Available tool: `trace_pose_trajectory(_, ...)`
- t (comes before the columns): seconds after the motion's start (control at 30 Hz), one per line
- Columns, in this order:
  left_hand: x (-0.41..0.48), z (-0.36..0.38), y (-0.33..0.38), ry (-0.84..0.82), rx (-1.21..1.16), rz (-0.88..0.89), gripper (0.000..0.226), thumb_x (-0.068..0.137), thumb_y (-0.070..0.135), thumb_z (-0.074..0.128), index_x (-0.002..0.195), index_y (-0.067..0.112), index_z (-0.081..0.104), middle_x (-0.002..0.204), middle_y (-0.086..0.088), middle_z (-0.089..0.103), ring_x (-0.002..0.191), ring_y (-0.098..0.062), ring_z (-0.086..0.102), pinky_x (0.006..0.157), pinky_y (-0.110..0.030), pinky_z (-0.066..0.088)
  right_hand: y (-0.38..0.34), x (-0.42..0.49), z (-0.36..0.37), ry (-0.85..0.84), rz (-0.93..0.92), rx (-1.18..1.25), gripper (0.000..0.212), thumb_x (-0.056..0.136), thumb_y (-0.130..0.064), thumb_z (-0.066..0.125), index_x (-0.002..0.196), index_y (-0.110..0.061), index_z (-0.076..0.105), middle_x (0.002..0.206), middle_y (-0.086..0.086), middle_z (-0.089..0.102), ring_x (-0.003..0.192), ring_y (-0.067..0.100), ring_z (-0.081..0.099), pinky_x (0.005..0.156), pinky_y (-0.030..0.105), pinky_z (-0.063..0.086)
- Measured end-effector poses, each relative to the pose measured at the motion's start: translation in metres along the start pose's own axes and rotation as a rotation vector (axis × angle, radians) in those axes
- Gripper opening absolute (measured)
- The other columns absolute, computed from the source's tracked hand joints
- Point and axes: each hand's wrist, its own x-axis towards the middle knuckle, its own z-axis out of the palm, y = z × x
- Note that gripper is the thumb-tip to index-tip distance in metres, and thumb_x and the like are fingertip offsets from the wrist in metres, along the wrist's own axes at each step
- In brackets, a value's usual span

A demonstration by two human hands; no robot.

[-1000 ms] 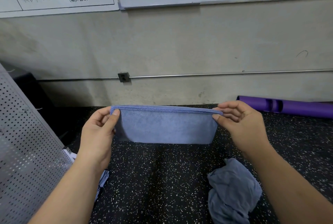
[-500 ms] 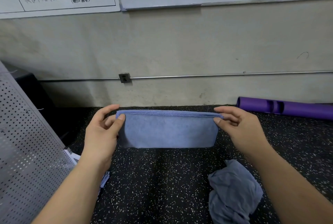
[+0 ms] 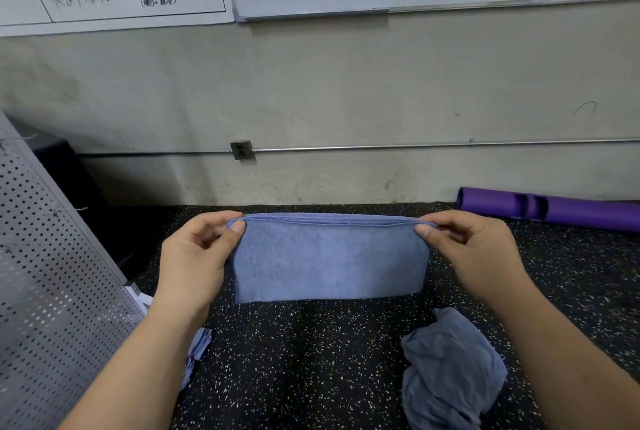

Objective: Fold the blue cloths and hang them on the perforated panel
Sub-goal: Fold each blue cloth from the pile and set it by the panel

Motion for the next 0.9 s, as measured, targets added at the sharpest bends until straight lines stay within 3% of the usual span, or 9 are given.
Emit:
trace_pose_trajectory(0.3,0.0037,-0.0059,0.0016,0.053,-0.014,-0.003,0.011,0.093,0.019,0.081,0.104,0.02,0.083,0.089,-0.008,0.074,0.076,-0.006,0.06,0.069,-0.014,0.05,-0.0064,-0.0024,-0.0058,-0.105,0.035,0.18,0.015,0.083,-0.001,0.086,0.093,-0.011,0.083,0.09,0.002,0.083,0.084,0.013,0.079,0.081,0.021,0.062)
trace_pose_trajectory(0.4,0.0036,-0.0065,0.003,0.055,-0.023,0.002,0.011,0.093,0.018,0.081,0.104,0.018,0.083,0.093,-0.011,0.075,0.079,-0.008,0.06,0.075,-0.021,0.049,-0.0044,-0.0006,-0.0067,-0.129,0.058,0.2,0.016,0.078,0.006,0.087,0.089,-0.004,0.081,0.094,0.005,0.083,0.086,0.015,0.079,0.08,0.02,0.062)
trace_pose_trajectory(0.47,0.0028,-0.0057,0.0046,0.057,-0.031,0.006,0.012,0.093,0.016,0.081,0.105,0.016,0.083,0.093,-0.008,0.076,0.079,-0.006,0.061,0.072,-0.017,0.05,-0.0025,0.0008,-0.0072,-0.132,0.066,0.185,0.017,0.077,0.009,0.087,0.087,-0.003,0.081,0.093,0.004,0.083,0.084,0.014,0.079,0.079,0.018,0.061)
trace_pose_trajectory(0.57,0.0016,-0.0029,0.0058,0.061,-0.035,0.008,0.013,0.092,0.012,0.081,0.105,0.014,0.082,0.092,-0.002,0.077,0.078,0.0,0.063,0.068,-0.009,0.05,-0.0001,0.0019,-0.0079,-0.118,0.082,0.121,0.017,0.076,0.007,0.088,0.086,-0.006,0.082,0.09,0.001,0.083,0.081,0.012,0.078,0.077,0.016,0.06)
trace_pose_trajectory(0.73,0.0002,-0.002,0.0054,0.066,-0.051,0.014,0.016,0.091,0.012,0.081,0.107,0.012,0.082,0.095,-0.004,0.079,0.079,-0.001,0.063,0.07,-0.009,0.051,0.0016,0.0029,-0.007,-0.074,0.055,0.018,0.015,0.082,-0.004,0.089,0.09,-0.017,0.084,0.086,-0.007,0.081,0.078,0.007,0.075,0.075,0.012,0.057)
trace_pose_trajectory(0.9,0.0018,-0.0015,0.0053,0.085,-0.062,0.019,0.016,0.091,0.012,0.081,0.108,0.012,0.082,0.094,-0.002,0.078,0.074,0.003,0.061,0.067,-0.008,0.049,-0.0015,0.0037,-0.01,-0.075,0.035,0.03,0.012,0.089,-0.007,0.082,0.097,-0.017,0.085,0.093,-0.01,0.082,0.088,0.004,0.077,0.082,0.012,0.057)
